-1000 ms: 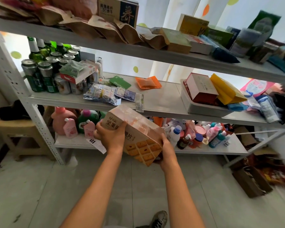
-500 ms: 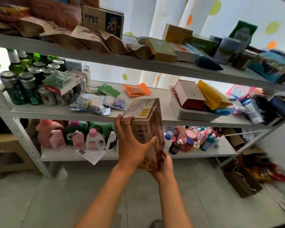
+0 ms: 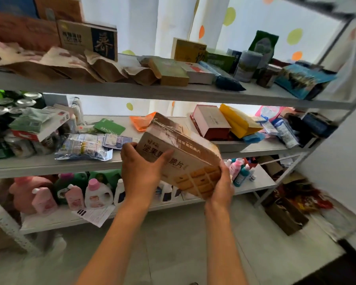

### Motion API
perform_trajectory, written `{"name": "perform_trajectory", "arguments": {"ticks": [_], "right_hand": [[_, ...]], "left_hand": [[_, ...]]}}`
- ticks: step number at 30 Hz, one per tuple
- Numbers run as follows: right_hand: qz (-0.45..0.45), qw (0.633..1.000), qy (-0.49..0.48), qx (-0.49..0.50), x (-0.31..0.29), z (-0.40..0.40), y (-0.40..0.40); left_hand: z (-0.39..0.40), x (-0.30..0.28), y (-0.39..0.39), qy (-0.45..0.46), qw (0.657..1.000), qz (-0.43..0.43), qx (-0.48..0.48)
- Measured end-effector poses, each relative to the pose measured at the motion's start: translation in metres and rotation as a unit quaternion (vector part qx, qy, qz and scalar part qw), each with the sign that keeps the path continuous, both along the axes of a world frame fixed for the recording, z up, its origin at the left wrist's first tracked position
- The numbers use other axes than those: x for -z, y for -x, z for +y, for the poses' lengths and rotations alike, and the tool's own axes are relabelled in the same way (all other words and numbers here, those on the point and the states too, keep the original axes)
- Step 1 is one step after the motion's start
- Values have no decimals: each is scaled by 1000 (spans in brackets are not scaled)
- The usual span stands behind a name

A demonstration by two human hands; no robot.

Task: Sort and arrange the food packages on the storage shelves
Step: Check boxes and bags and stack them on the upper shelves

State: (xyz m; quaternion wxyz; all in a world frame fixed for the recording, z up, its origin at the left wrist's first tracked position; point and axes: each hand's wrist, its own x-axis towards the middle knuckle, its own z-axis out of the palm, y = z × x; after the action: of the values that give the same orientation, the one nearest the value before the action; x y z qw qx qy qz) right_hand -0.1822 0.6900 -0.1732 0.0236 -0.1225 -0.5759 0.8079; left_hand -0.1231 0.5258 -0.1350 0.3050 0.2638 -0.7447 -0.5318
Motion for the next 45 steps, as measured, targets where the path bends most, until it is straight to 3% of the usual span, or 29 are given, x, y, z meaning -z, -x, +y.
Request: {"name": "perform_trajectory", "arguments": {"ticks": [5,10,16,31,40,45], "right_hand": [[75,993,-86,-8,-59,12,10],[115,993,-41,-5,-116,19,37],[181,981,-65,-27,-178,18,79],[278,945,-79,-153,-278,-5,252],[338,905,-81,-246,-319,-63,352],[343,891,-75,-286,-330,-114,390]], "left_hand": [[-10,-50,18,95,994,36,28],[-17,-101,49,171,979,89,64],[-24,-163,80,230,962,138,56],[-63,-252,213,271,958,91,18],[-121,-298,258,306,949,67,-34],[-176,-316,285,337,939,1,-61]]}}
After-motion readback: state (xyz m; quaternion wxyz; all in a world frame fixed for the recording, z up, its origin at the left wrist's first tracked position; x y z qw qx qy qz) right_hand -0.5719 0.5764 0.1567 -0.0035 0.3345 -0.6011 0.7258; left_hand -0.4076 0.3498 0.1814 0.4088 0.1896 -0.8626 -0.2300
